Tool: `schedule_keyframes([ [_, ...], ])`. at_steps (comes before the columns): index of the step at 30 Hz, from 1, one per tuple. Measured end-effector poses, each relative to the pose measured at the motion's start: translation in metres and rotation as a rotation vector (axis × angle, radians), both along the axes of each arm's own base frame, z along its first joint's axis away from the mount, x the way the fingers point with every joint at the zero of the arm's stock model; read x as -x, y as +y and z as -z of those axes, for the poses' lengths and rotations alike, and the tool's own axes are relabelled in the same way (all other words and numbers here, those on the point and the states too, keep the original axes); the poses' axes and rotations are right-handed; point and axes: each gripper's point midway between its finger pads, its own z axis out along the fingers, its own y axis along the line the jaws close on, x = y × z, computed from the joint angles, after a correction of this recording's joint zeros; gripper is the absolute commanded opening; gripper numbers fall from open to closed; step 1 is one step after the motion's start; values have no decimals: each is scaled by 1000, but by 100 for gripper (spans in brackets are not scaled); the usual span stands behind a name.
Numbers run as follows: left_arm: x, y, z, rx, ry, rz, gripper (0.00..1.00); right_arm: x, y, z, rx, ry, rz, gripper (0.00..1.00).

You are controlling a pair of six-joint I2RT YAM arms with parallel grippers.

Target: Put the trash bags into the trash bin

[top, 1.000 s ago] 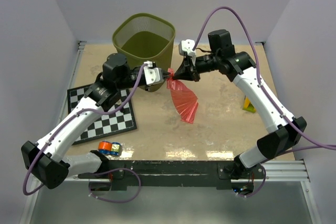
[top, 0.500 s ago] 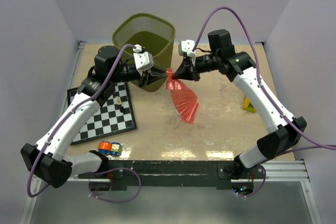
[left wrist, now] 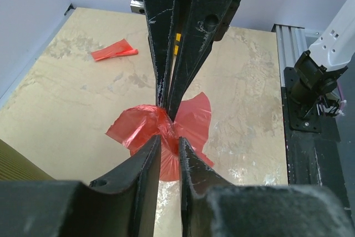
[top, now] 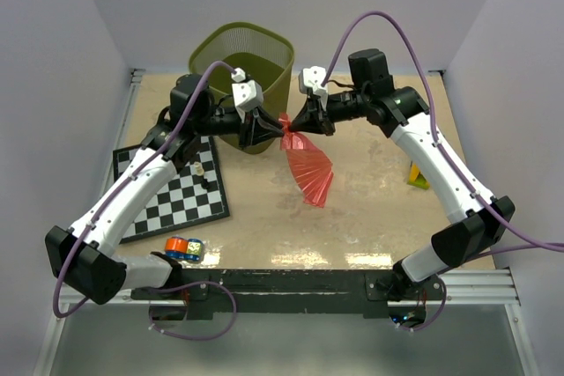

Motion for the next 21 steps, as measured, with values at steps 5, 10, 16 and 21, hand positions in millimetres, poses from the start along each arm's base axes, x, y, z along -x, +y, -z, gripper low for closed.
schedule_keyframes([
  [5, -1, -2, 0, 5, 7, 3, 6, 0, 0, 0, 1, 0, -1, 6],
  [10, -2, -2, 1, 7, 9, 5, 0, 0, 0, 0, 3, -1, 3, 6],
  [16, 2, -3, 0, 9, 17, 29, 0, -1, 0, 1, 4, -1, 6, 8],
  [21, 4, 0, 0, 6, 30, 42, 0, -3, -2, -1, 5, 11, 31, 8],
])
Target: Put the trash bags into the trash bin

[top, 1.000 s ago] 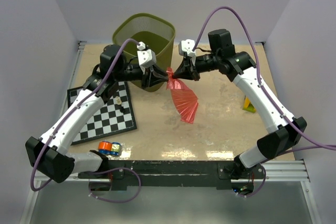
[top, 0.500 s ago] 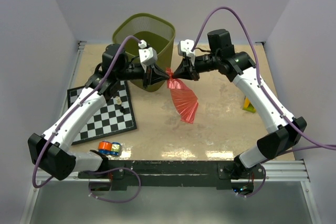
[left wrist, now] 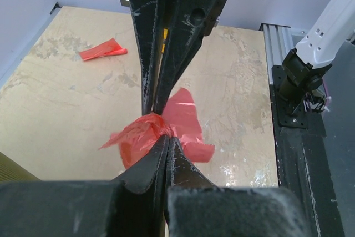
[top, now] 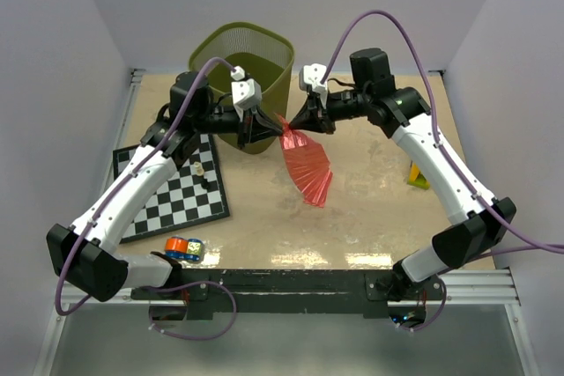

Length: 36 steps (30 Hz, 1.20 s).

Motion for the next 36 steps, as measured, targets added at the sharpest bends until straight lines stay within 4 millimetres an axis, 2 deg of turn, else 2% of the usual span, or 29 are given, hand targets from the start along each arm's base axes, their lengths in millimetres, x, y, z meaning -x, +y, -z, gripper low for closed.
schedule_keyframes([
  [3, 0, 1, 2, -4, 13, 3, 0, -9, -4, -2, 4, -11, 52, 2],
  [5, -1, 1, 3, -5, 21, 0, 0, -15, -8, -5, 4, -21, 83, 2],
  [6, -1, 1, 4, -6, 22, -1, 0, -17, -9, -6, 2, -24, 94, 6],
  [9, -3, 2, 3, -3, 27, -13, 0, -17, -12, -8, -3, -23, 108, 32],
  [11, -7, 2, 2, 3, 32, -33, 0, -13, -12, -10, -11, -20, 93, 39],
  [16, -17, 1, 0, 39, 65, -96, 0, -2, -11, -14, -25, -23, 59, 38],
  [18, -18, 0, -1, 54, 83, -107, 0, 1, -10, -15, -26, -26, 56, 30],
  [20, -19, -1, -5, 75, 95, -113, 0, -1, -7, -17, -26, -43, 66, 26],
  [24, -20, -3, -14, 114, 107, -117, 0, -2, -2, -18, -20, -68, 74, 26],
  [32, -17, -5, -23, 145, 121, -101, 0, -2, 6, -22, -27, -102, 71, 38],
  [34, -15, -6, -23, 145, 124, -92, 0, -2, 7, -23, -29, -106, 71, 38],
  [35, -14, -6, -23, 144, 124, -86, 0, -2, 7, -23, -29, -107, 72, 35],
  [36, -13, -6, -23, 144, 125, -82, 0, -3, 7, -23, -29, -108, 73, 25],
])
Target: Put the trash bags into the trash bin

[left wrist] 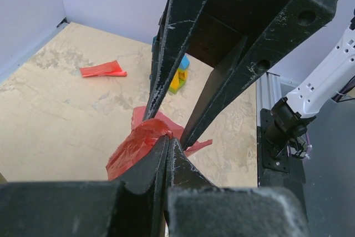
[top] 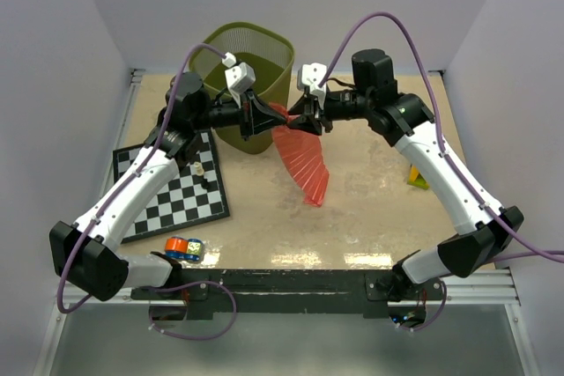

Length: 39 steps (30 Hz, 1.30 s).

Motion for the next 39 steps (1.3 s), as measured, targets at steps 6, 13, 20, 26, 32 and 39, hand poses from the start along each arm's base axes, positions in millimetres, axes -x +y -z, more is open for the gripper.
schedule_keyframes([
  [6, -1, 2, 0, 1, -2, 2, 0, 1, 1, 0, -1, -5, -12, 0],
  [13, -2, 3, 5, -19, -7, -2, 0, 0, 0, 0, 0, -2, 0, 0],
  [20, -5, 7, 19, -66, 4, -25, 0, -14, -20, 5, 5, 21, 93, 0],
  [26, -5, 7, 18, -61, 3, -27, 0, -11, -21, 5, -11, 45, 75, 43],
  [32, -4, 4, 10, -32, -16, -12, 0, 1, -11, 4, -27, 55, 10, 43],
  [39, 1, 2, 3, -6, -19, 21, 8, -3, 2, 14, -23, 80, -27, 36],
])
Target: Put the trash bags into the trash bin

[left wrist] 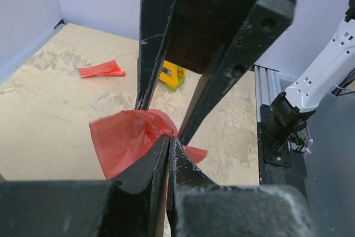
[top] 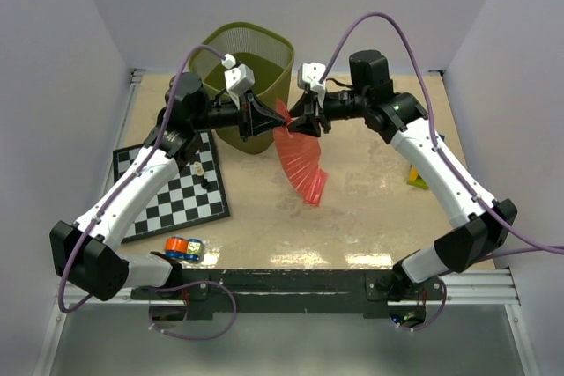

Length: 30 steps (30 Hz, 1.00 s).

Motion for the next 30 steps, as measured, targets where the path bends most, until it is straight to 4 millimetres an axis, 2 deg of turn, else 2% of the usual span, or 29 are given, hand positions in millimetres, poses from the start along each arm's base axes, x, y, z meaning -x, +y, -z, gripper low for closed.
schedule_keyframes([
  [6, 4, -1, 0, 4, 6, 22, 4, 1, 4, 4, -1, 11, -21, 31],
  [8, 3, -1, -1, 6, 7, 22, 0, 2, 5, 2, -4, 9, -25, 24],
  [20, -7, 3, 6, -17, 46, -50, 0, -4, 3, 2, -3, 34, 23, 3],
  [24, -8, 5, 10, -37, 70, -62, 0, -16, -3, 5, 0, 49, 101, 0],
  [30, -6, 6, 12, -45, 78, -53, 0, -51, -24, 3, -8, 56, 284, 2],
])
